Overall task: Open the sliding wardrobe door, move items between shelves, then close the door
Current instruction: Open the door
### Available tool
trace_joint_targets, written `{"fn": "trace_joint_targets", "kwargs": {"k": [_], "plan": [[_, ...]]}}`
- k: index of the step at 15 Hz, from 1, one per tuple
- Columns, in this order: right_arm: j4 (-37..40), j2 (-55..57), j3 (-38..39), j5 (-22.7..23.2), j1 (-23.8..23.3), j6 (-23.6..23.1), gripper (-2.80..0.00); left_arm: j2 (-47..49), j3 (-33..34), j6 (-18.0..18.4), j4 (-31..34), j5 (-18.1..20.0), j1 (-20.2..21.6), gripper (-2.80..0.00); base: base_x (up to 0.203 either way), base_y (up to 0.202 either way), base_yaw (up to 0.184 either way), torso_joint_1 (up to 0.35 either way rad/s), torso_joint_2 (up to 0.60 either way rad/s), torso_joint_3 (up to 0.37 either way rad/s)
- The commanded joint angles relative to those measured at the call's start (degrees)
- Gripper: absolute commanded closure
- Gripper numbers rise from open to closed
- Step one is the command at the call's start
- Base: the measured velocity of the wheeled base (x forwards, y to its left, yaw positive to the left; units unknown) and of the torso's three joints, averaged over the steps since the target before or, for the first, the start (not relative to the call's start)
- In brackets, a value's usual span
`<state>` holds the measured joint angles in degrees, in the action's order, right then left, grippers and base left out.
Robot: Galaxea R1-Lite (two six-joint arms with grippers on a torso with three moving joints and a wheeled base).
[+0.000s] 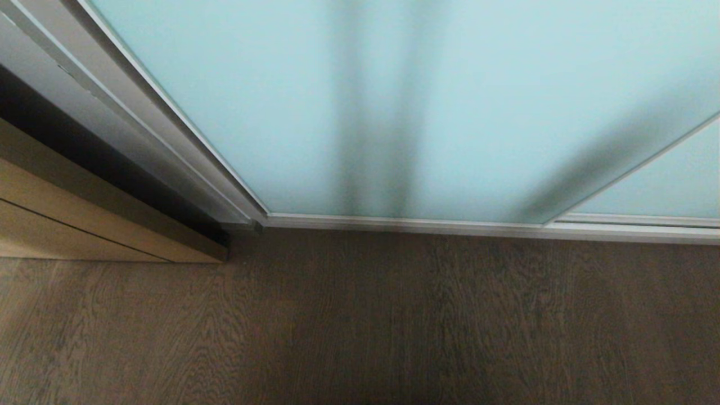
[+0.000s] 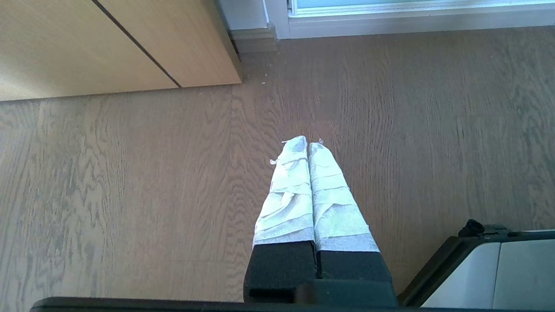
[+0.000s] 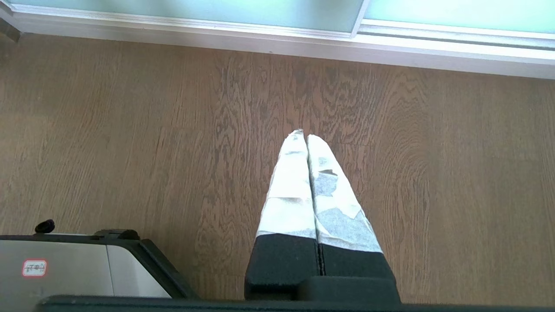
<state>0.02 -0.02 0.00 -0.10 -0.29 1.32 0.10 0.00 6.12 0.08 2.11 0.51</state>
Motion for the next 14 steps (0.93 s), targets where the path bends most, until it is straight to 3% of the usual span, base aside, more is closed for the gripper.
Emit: {"fn": "trace_joint_targets", "kwargs": {"k": [1, 12, 14], "plan": [[0.0, 0.0, 0.0, 0.0, 0.0, 0.0, 0.0, 0.1, 0.0, 0.0, 0.0, 0.0, 0.0, 0.0, 0.0, 0.0, 0.0, 0.0, 0.0, 0.0], [0.0, 0.0, 0.0, 0.0, 0.0, 0.0, 0.0, 0.1, 0.0, -0.7, -0.1, -0.4, 0.0, 0.0, 0.0, 0.0, 0.0, 0.0, 0.0, 0.0], [0.0, 0.0, 0.0, 0.0, 0.0, 0.0, 0.0, 0.1, -0.1, 1.0, 0.3, -0.5, 0.0, 0.0, 0.0, 0.0, 0.0, 0.0, 0.0, 0.0]]}}
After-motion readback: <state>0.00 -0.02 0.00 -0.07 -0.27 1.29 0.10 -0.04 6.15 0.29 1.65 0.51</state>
